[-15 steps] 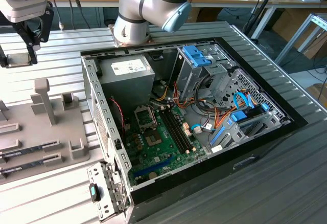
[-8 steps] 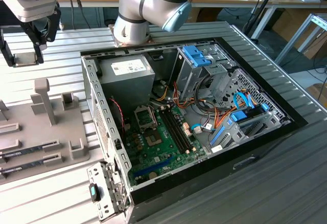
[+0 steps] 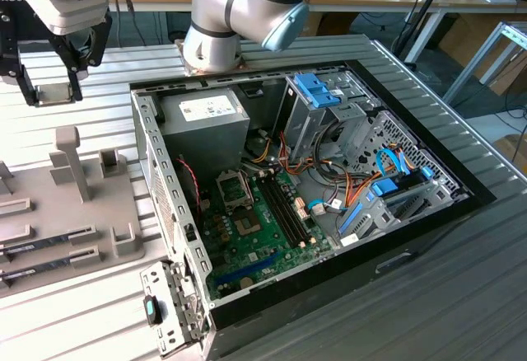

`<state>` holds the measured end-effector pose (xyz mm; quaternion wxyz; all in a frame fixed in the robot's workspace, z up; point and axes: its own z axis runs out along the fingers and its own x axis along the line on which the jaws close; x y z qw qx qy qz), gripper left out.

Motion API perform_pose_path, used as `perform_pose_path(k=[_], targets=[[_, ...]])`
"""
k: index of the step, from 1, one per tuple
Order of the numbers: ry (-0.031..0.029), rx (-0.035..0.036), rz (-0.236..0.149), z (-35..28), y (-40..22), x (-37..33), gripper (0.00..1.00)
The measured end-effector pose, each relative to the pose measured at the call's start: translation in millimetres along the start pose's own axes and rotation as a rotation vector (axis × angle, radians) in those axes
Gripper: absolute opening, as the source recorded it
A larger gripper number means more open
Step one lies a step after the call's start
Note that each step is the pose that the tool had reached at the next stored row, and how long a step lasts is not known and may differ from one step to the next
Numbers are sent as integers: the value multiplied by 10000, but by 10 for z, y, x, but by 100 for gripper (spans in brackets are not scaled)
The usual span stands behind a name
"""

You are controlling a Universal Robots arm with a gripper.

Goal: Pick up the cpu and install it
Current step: 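Pick up the cpu and move it towards the insertion slot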

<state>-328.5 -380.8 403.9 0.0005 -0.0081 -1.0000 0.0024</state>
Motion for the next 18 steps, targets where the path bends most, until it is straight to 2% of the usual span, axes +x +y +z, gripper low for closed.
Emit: perform_pose_path(k=[3, 18], targets=[[0, 0, 0, 0, 1, -77, 47], [0, 0, -1, 1, 6, -359, 47]])
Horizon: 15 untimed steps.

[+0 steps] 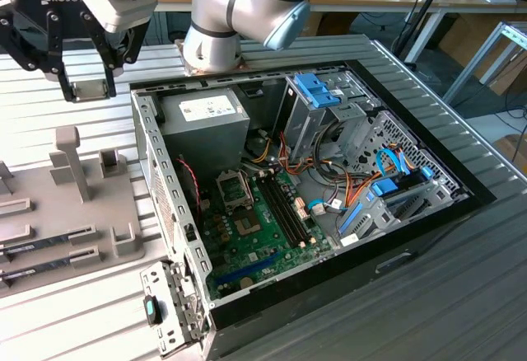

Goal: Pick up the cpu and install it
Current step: 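Pick up the cpu and move it towards the insertion slot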

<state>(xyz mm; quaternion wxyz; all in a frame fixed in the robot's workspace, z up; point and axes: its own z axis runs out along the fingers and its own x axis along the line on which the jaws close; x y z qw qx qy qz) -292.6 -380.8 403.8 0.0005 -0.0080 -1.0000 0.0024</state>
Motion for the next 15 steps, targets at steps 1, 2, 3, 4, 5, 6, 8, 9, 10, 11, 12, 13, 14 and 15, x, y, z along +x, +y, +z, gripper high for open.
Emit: perform_pose_path(k=[1, 2, 3, 4, 5, 6, 8, 9, 10, 11, 12, 13, 14, 15], targets=[[1, 0, 1, 0, 0, -17, 47], [1, 0, 1, 0, 1, -35, 47], [1, 0, 1, 0, 1, -48, 47], [1, 0, 1, 0, 1, -63, 47], [0, 0, 1, 0, 1, -78, 47], [1, 0, 1, 1, 2, -95, 47], [0, 0, 2, 1, 2, -128, 47], [1, 0, 2, 1, 3, -143, 47], [1, 0, 1, 1, 3, -161, 47], [1, 0, 1, 1, 3, -181, 47], [1, 0, 1, 1, 3, -207, 47], [1, 0, 1, 1, 4, -222, 47], [1, 0, 0, 1, 4, -238, 47], [1, 0, 1, 2, 4, -254, 47]])
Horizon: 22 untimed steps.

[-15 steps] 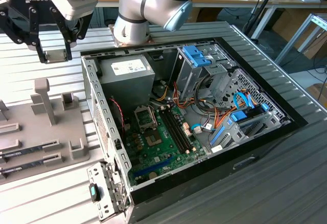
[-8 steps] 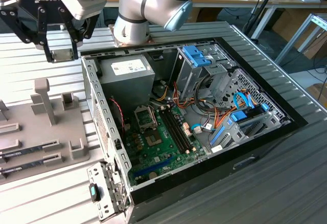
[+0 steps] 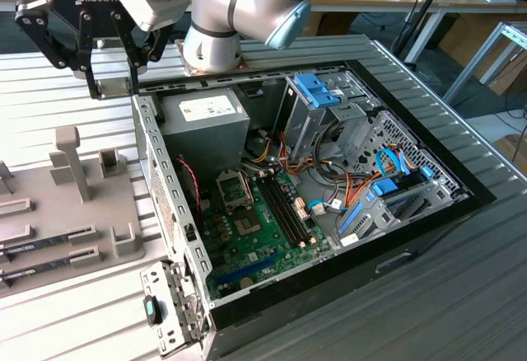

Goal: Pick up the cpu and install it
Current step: 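Pick up the cpu and move it towards the insertion slot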

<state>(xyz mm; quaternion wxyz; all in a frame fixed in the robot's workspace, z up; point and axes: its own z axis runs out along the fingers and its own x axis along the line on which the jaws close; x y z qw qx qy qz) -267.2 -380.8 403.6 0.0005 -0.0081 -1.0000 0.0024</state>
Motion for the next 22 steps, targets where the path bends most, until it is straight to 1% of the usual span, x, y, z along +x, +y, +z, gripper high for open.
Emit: perform_pose_path(k=[2, 9, 10, 18, 20, 22], targets=[[0, 0, 0, 0, 1, -47, 47], [0, 0, 1, 1, 3, -176, 47], [0, 0, 0, 1, 3, -207, 47], [0, 0, 0, 3, 6, -344, 47], [0, 0, 1, 3, 6, -397, 47], [0, 0, 0, 4, 8, -481, 47]])
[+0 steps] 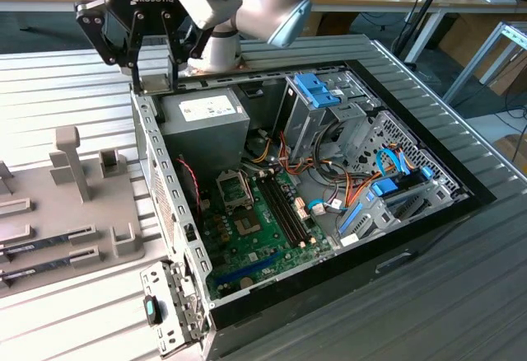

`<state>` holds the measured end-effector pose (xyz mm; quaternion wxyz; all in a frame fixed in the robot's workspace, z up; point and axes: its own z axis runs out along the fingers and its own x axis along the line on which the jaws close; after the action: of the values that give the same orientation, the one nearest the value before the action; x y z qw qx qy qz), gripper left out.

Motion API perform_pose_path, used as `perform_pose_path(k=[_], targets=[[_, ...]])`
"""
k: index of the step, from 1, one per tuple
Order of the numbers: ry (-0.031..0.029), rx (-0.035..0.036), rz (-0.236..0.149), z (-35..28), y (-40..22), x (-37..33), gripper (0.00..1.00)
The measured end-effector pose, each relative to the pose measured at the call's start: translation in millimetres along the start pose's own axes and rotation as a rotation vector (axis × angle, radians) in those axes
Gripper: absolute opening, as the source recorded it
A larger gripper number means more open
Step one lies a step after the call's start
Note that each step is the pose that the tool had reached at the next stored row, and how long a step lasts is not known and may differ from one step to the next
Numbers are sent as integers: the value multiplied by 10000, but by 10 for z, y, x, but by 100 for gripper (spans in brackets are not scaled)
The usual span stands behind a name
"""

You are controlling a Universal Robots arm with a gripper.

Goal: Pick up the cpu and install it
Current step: 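Pick up the cpu and move it towards the insertion slot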

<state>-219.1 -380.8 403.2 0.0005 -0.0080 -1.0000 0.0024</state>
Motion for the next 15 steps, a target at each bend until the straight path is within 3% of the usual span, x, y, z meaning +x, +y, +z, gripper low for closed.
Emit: perform_pose_path(k=[8, 15], targets=[[1, 1, 1, 3, 4, -232, 47], [1, 0, 1, 14, -30, -361, 47]])
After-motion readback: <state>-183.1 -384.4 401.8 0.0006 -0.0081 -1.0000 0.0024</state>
